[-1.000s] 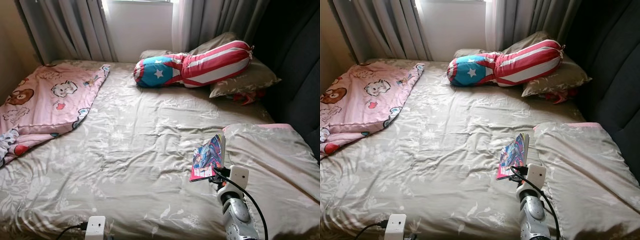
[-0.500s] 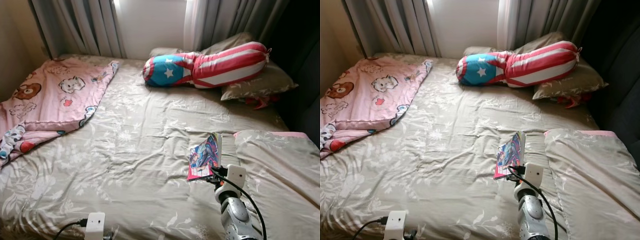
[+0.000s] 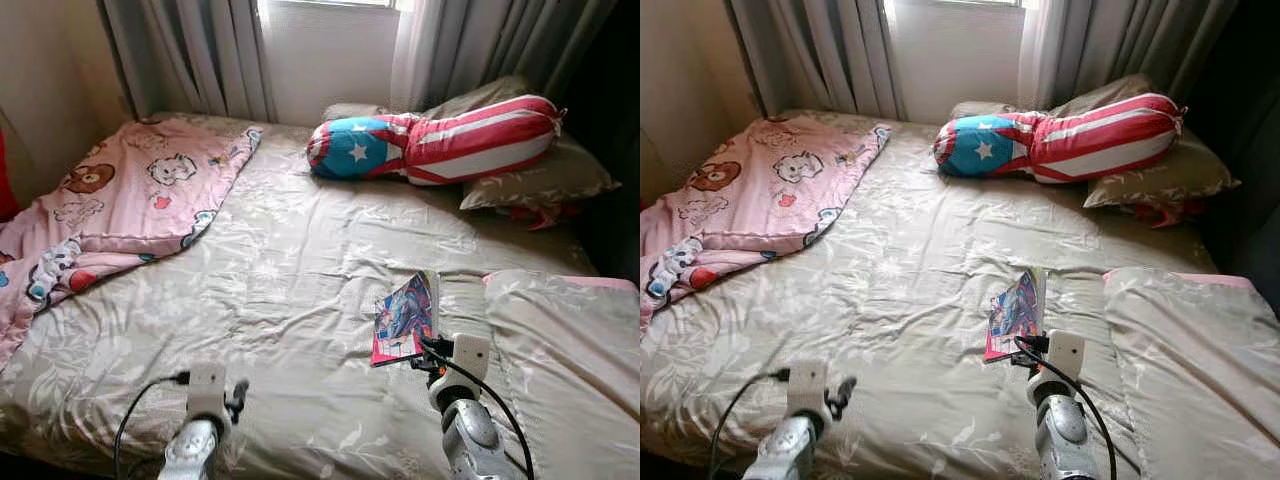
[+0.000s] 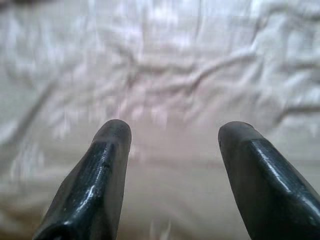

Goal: Clean up the room

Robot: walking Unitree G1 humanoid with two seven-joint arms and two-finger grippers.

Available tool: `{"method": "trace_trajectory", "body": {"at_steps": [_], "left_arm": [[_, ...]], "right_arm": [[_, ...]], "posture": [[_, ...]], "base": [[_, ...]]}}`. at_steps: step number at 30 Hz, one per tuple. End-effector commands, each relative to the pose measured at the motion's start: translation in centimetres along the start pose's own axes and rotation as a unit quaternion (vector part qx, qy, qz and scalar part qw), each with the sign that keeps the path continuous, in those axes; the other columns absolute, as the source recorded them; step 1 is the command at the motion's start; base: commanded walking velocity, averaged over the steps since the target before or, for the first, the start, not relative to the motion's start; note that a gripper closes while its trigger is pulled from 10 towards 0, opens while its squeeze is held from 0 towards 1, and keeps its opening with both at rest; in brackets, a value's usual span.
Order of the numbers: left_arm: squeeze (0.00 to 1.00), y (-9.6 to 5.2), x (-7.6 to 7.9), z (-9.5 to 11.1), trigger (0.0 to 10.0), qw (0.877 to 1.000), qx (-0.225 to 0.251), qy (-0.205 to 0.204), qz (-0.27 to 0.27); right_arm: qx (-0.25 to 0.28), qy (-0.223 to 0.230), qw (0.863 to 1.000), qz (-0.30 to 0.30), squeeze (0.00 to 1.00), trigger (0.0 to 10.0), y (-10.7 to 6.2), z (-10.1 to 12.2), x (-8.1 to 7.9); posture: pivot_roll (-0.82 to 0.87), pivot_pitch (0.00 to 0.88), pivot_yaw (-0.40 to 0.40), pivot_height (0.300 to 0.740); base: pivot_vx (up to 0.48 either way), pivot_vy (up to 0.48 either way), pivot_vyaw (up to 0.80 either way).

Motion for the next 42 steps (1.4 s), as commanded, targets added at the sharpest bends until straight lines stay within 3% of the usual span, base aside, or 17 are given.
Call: {"method": "trace_trajectory", "body": {"at_steps": [1, 10, 21, 33, 42], "left_arm": [[0.0, -0.1, -0.1, 0.7, 10.0, 0.999, 0.028, -0.017, 0.006], [0.0, -1.2, -0.1, 1.3, 10.0, 0.997, 0.071, -0.027, 0.017], [0.0, -0.5, 0.0, 3.2, 10.0, 0.995, 0.094, -0.026, 0.02], [0.0, -0.6, 0.4, 3.9, 10.0, 0.994, 0.108, -0.028, 0.014], [0.0, -0.6, -0.1, 4.0, 10.0, 0.993, 0.109, -0.03, 0.018]], "right_arm": [[0.037, 0.004, 0.999, 0.023, 0.0, 10.0, 0.5, 1.7, -1.0], [0.054, 0.008, 0.998, 0.041, 0.0, 10.0, 0.5, 2.3, -1.6], [0.04, 0.006, 0.999, 0.034, 0.0, 10.0, 0.3, 1.8, -1.3], [0.029, 0.003, 0.999, 0.027, 0.0, 10.0, 0.3, 1.5, -1.1], [0.044, 0.006, 0.999, 0.024, 0.0, 10.0, 0.2, 1.8, -1.0]], "posture": [[-0.04, 0.007, -0.057, 0.74], [-0.04, 0.001, -0.056, 0.74], [-0.04, 0.0, -0.045, 0.69], [-0.04, 0.0, -0.048, 0.69], [-0.03, 0.005, -0.05, 0.67]], "base": [[0.0, 0.0, 0.0], [0.0, 0.0, 0.0], [0.0, 0.0, 0.0], [0.0, 0.0, 0.0], [0.0, 0.0, 0.0]]}}
Point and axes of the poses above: a point about 5 cm out from each wrist's last joint towards the gripper, its own y axis pointing out of the wrist towards the gripper, its own z axis along the axis of the wrist's last joint, x = y × z, the point moved 2 cm from there along y, pointing out of the wrist towards the gripper, and after that the axes turned 14 degrees about y, right-handed, at the moved point
